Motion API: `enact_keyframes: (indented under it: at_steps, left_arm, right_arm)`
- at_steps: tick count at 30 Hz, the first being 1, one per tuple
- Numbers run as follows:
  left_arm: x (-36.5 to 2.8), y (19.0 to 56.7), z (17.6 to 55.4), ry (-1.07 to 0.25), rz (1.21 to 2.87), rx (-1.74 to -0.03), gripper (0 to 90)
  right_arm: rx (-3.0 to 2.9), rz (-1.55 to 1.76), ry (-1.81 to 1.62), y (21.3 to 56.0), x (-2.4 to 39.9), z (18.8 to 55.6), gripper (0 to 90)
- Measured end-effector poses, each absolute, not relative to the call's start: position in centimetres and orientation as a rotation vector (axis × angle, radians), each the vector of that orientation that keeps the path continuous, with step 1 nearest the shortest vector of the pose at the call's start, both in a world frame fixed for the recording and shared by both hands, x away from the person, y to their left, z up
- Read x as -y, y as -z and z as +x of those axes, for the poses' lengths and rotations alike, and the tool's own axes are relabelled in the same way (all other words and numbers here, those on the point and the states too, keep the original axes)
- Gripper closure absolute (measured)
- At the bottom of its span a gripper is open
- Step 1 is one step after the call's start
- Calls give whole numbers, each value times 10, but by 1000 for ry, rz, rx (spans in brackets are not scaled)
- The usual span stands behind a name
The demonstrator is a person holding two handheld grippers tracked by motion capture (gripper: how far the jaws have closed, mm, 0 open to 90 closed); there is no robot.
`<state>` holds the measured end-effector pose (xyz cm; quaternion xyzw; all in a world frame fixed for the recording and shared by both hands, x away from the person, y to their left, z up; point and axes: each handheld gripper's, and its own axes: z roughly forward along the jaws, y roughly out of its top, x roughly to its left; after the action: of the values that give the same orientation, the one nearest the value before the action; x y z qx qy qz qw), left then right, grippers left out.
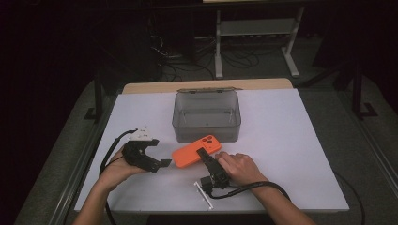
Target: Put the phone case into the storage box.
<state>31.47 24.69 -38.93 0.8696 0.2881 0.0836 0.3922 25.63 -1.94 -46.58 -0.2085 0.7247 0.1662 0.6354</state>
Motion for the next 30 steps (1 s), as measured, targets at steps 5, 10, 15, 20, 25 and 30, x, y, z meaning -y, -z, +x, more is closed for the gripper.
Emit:
enact_keyframes:
  at_steps: [5, 10, 15, 20, 25, 30]
  left_arm:
    - [-256, 400, 309, -241, 2190, -758, 0]
    - [-261, 415, 301, -258, 2176, -758, 0]
    - [-260, 427, 298, -244, 2179, -753, 0]
    - [-257, 432, 297, -238, 2189, -741, 0]
    - [-258, 432, 297, -249, 2187, -736, 0]
    - [-257, 431, 297, -257, 2177, -760, 0]
  right_arm:
    - [-1657, -469, -381, 466, 20, 257, 796]
    - [-1657, -468, -384, 466, 21, 257, 796]
    - [-1671, -451, -394, 465, 21, 258, 796]
    - [-1691, -427, -417, 463, 22, 259, 795]
    - [-1713, -397, -439, 461, 24, 260, 795]
    - [-1742, -368, -462, 459, 26, 261, 795]
